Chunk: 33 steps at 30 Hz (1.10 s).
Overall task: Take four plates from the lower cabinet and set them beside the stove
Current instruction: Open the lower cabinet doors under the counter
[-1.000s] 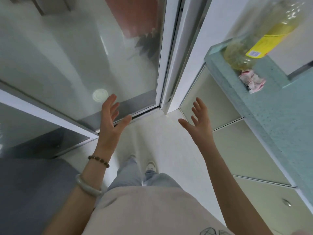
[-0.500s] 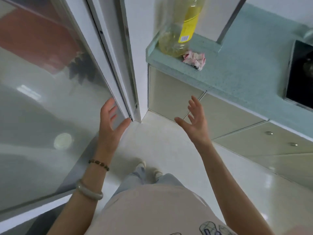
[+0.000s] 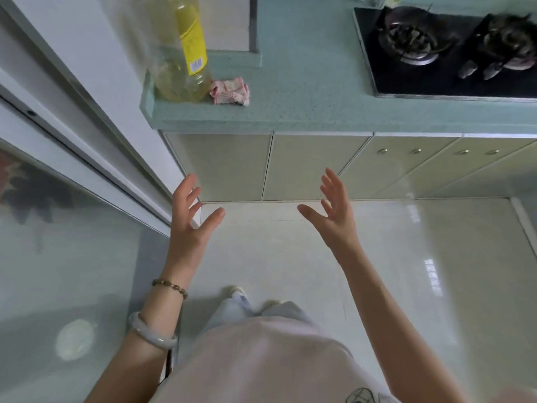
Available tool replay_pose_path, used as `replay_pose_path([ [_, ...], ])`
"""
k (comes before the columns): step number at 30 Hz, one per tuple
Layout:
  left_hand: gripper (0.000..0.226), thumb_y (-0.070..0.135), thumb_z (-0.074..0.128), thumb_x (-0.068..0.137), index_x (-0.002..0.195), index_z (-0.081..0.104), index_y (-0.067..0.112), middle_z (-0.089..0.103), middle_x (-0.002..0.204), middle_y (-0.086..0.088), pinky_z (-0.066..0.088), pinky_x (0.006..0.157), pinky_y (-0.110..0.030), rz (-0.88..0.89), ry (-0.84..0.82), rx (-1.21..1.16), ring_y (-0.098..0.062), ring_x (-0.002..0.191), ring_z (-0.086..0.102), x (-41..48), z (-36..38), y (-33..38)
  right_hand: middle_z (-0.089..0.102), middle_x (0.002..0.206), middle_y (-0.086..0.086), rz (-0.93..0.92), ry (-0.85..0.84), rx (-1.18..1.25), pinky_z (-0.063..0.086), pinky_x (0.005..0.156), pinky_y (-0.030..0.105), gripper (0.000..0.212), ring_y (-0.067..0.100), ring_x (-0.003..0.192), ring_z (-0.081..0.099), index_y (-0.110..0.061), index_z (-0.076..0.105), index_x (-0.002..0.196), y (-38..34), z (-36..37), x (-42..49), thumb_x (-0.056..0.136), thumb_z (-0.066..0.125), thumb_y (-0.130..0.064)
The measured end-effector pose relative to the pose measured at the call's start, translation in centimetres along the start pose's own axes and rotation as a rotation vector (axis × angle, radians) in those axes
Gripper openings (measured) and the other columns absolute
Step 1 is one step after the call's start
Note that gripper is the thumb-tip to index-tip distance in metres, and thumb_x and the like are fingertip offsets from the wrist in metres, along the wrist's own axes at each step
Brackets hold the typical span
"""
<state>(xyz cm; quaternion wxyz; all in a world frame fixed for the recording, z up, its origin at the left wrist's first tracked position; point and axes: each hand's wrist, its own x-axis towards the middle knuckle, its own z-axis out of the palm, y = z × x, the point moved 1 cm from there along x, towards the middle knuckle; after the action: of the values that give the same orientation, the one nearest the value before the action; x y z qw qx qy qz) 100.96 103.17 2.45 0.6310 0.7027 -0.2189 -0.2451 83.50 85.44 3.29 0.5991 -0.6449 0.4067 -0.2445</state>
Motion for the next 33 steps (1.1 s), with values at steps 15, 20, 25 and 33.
replay_pose_path([
  [15, 0.075, 0.039, 0.07, 0.071, 0.139, 0.039, 0.03, 0.042, 0.147, 0.01, 0.035, 0.112, -0.032, -0.048, -0.004, -0.038, -0.004, 0.134, 0.042, 0.5, 6.5, -1.0, 0.042, 0.143, -0.011, -0.002, -0.05, -0.039, 0.032, 0.113, 0.036, 0.08, 0.009, 0.134, 0.039, -0.03, 0.034, 0.143, 2.1, -4.6, 2.1, 0.078, 0.076, -0.008],
  [20, 0.078, 0.041, 0.07, 0.069, 0.14, 0.04, 0.028, 0.042, 0.147, 0.01, 0.035, 0.112, -0.031, -0.103, 0.005, -0.011, -0.003, 0.133, 0.043, 1.6, 6.5, -2.4, 0.042, 0.144, -0.011, 0.048, -0.039, -0.036, 0.032, 0.113, 0.034, 0.079, 0.007, 0.134, 0.039, -0.031, 0.035, 0.143, 3.4, -4.9, 3.2, 0.078, 0.076, -0.01],
  [25, 0.076, 0.041, 0.07, 0.071, 0.14, 0.039, 0.03, 0.041, 0.147, 0.012, 0.034, 0.114, -0.033, -0.136, -0.032, 0.01, 0.0, 0.132, 0.042, 5.0, 6.4, -3.5, 0.042, 0.145, -0.011, 0.07, 0.002, -0.032, 0.032, 0.113, 0.034, 0.079, 0.007, 0.134, 0.039, -0.03, 0.035, 0.144, 4.2, -3.7, 6.0, 0.079, 0.076, -0.009],
  [33, 0.071, 0.027, 0.069, 0.078, 0.142, 0.038, 0.027, 0.041, 0.147, 0.014, 0.032, 0.115, -0.036, -0.15, -0.051, 0.042, 0.002, 0.133, 0.04, 10.8, 6.2, -5.3, 0.04, 0.142, -0.015, 0.067, -0.029, -0.059, 0.031, 0.115, 0.037, 0.08, 0.008, 0.134, 0.038, -0.032, 0.034, 0.142, 4.9, 0.0, 11.8, 0.078, 0.076, -0.008],
])
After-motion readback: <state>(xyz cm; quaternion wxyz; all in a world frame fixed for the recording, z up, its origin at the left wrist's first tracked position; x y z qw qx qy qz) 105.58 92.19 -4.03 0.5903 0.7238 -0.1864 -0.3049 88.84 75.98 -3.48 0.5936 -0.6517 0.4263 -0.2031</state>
